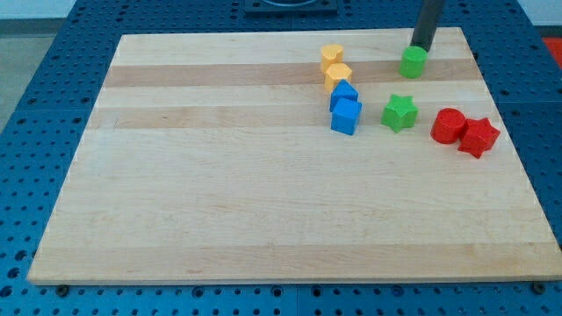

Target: Place the green circle towards the top left side of the red circle

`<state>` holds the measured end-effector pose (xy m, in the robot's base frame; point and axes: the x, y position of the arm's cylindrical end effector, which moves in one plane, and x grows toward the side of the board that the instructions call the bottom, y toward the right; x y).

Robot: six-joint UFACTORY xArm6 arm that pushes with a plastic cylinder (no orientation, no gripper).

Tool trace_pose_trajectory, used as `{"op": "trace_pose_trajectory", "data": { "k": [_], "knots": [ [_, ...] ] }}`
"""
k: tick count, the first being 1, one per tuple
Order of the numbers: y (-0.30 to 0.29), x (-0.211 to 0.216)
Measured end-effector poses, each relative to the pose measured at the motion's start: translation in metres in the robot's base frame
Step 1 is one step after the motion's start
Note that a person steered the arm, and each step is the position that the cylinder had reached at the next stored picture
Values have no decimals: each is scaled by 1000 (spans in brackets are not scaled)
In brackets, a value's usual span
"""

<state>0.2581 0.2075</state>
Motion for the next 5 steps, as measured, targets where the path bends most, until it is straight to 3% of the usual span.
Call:
{"op": "trace_pose_trajectory", "data": {
  "k": [3, 4, 5],
  "knots": [
    [-6, 66],
    [-6, 26],
    [-34, 20]
  ]
}}
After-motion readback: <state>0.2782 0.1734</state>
